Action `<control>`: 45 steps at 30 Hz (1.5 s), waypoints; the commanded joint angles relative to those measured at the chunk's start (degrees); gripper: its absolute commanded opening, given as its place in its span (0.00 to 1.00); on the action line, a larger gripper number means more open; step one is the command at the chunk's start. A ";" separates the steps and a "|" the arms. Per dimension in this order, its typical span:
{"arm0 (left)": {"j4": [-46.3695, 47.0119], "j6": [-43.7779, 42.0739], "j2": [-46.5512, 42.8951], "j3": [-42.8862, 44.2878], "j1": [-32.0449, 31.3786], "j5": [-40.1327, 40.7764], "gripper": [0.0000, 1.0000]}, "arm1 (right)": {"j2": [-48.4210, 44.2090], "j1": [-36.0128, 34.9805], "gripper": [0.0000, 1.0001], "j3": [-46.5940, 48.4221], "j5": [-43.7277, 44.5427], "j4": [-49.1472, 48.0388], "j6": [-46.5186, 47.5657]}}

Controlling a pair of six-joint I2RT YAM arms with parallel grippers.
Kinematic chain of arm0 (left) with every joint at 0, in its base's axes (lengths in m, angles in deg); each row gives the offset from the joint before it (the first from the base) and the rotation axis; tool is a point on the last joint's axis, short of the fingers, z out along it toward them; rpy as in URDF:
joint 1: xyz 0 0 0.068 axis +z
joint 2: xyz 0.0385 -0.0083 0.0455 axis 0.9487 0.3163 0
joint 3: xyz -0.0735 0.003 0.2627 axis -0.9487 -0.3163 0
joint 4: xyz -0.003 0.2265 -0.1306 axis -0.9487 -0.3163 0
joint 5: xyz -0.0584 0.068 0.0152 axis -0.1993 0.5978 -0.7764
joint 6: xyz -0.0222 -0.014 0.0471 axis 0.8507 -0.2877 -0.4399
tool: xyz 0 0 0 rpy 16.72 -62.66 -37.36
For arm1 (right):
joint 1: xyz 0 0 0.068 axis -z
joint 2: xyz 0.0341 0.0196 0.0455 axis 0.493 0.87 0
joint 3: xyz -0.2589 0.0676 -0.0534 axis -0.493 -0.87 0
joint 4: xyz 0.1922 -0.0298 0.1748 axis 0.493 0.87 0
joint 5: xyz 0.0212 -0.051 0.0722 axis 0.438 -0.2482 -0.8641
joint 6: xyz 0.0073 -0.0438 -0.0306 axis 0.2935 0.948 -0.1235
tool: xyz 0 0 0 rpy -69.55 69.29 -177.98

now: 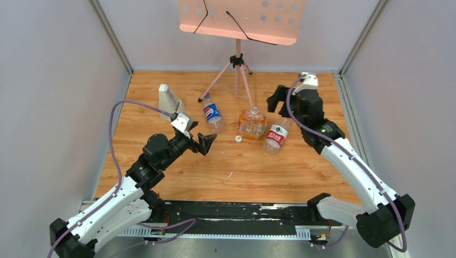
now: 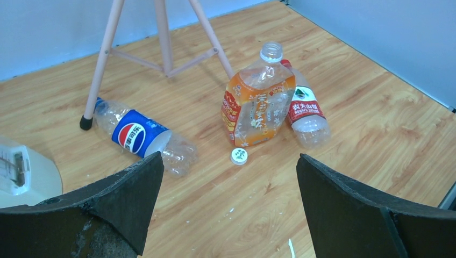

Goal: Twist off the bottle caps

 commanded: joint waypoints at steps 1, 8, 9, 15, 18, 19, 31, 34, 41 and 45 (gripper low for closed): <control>0.15 2.79 -0.98 0.34 -0.11 2.61 1.00 | -2.12 16.40 0.85 -8.05 -11.98 -4.16 -11.55; -1.81 3.79 -0.57 1.41 -0.11 3.08 1.00 | 6.68 34.89 0.77 -15.96 -37.23 -10.49 -20.38; -1.98 3.62 -0.29 1.54 -0.11 2.64 1.00 | 8.37 35.91 0.77 -15.93 -38.70 -10.94 -20.51; -1.79 3.31 1.02 1.99 -0.11 0.84 1.00 | 20.12 37.74 0.78 -12.61 -43.71 -13.44 -20.05; -1.87 3.23 1.17 1.98 -0.11 0.42 1.00 | 24.50 37.92 0.78 -10.62 -45.09 -14.48 -19.60; -1.93 3.24 1.22 2.00 -0.11 0.40 1.00 | 25.72 37.97 0.78 -10.18 -44.88 -14.71 -19.66; -1.60 3.16 2.77 2.14 -0.11 0.38 1.00 | 36.52 38.05 0.77 -4.14 -42.61 -15.74 -17.81; -2.25 3.15 3.34 2.58 -0.11 0.38 1.00 | 39.08 37.92 0.77 -3.27 -43.35 -16.14 -16.52; -1.79 3.24 3.33 2.16 -0.11 0.38 1.00 | 40.97 37.77 0.71 -2.21 -42.42 -15.19 -13.85; -2.11 3.03 3.47 2.58 -0.11 0.38 1.00 | 40.35 37.36 0.65 -2.67 -42.26 -15.09 -12.91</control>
